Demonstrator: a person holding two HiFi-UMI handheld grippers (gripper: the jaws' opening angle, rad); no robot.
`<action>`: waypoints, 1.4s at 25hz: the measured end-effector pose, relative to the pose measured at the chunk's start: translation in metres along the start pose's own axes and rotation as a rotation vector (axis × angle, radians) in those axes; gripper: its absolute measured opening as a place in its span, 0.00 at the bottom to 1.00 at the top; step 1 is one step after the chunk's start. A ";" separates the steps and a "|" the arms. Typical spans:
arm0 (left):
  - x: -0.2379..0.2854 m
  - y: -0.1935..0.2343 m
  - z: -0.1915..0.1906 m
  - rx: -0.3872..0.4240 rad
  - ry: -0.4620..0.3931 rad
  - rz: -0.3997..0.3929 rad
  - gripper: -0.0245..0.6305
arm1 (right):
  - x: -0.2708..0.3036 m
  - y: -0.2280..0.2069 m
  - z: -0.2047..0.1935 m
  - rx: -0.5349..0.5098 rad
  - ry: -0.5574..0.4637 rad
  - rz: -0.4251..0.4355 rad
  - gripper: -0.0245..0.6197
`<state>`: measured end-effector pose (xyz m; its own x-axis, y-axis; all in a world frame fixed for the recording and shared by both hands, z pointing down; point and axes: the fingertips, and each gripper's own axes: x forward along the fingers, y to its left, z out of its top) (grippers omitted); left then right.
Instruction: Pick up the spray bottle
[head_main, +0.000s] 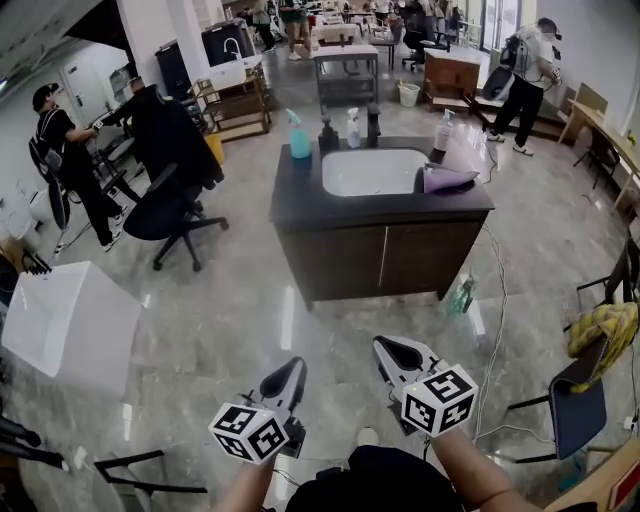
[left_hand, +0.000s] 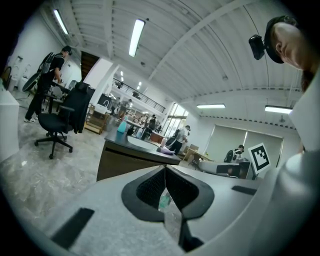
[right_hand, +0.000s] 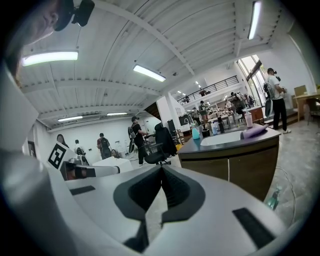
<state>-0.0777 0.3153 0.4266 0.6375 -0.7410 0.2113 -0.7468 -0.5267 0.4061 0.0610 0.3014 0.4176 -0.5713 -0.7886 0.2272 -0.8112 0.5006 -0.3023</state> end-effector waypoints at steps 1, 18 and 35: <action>0.007 -0.001 0.001 -0.003 -0.002 0.004 0.05 | 0.002 -0.006 0.003 0.003 0.000 0.003 0.05; 0.063 -0.002 0.017 0.017 0.011 0.049 0.05 | 0.025 -0.057 0.011 0.043 0.014 0.066 0.05; 0.139 0.049 0.050 -0.005 0.009 -0.021 0.05 | 0.104 -0.095 0.038 0.018 0.049 0.051 0.05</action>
<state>-0.0355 0.1659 0.4311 0.6544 -0.7262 0.2108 -0.7325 -0.5398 0.4148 0.0837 0.1581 0.4348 -0.6179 -0.7436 0.2555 -0.7786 0.5331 -0.3311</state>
